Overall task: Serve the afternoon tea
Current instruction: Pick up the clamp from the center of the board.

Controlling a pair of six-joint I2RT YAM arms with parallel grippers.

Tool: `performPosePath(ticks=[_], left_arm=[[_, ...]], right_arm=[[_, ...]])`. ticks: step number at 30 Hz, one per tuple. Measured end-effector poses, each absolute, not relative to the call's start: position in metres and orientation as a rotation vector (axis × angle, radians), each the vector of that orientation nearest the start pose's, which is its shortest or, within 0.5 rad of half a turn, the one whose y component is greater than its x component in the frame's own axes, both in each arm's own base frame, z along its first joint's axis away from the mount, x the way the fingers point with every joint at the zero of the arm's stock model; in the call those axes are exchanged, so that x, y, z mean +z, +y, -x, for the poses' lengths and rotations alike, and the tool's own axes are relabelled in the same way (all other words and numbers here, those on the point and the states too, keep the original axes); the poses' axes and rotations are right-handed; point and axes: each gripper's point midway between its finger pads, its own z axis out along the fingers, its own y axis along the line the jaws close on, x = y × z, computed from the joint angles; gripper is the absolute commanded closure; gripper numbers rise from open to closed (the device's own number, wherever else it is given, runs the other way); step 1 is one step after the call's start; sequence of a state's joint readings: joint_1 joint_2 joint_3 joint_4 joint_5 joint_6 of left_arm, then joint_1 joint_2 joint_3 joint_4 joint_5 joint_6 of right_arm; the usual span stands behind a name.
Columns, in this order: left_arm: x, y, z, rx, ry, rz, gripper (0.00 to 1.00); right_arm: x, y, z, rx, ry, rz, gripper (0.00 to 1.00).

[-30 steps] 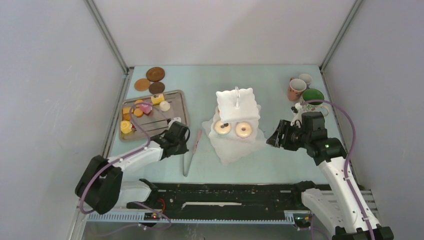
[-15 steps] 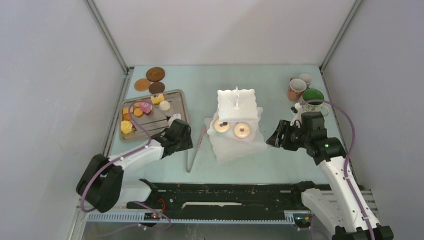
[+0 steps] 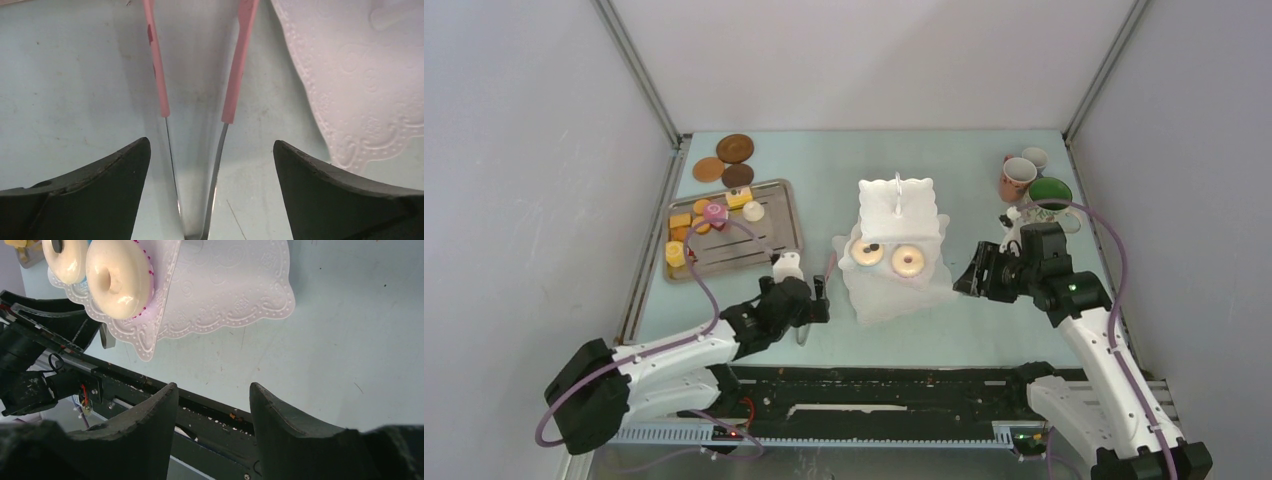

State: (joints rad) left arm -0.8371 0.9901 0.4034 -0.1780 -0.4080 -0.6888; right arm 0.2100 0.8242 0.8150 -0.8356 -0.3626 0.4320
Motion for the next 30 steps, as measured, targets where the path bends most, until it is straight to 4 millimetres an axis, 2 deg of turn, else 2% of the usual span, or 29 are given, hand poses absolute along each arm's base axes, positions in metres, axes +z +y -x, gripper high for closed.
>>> performPosePath(ticks=[6,12,16,30], left_arm=[[0.036,-0.165,-0.212,-0.194,2.226,-0.031,0.02],[0.018,-0.159,-0.214,-0.054,2.163,-0.083,0.1],[0.015,-0.16,-0.212,-0.046,2.099,-0.083,0.13],[0.011,-0.174,-0.221,-0.041,1.943,0.039,0.49]], right_arm=[[0.163,0.125,-0.189,0.731,2.493,-0.08,0.43],[0.163,0.131,-0.185,0.741,2.499,-0.045,0.43],[0.162,0.133,-0.184,0.734,2.502,-0.028,0.43],[0.158,0.139,-0.178,0.714,2.521,0.024,0.43]])
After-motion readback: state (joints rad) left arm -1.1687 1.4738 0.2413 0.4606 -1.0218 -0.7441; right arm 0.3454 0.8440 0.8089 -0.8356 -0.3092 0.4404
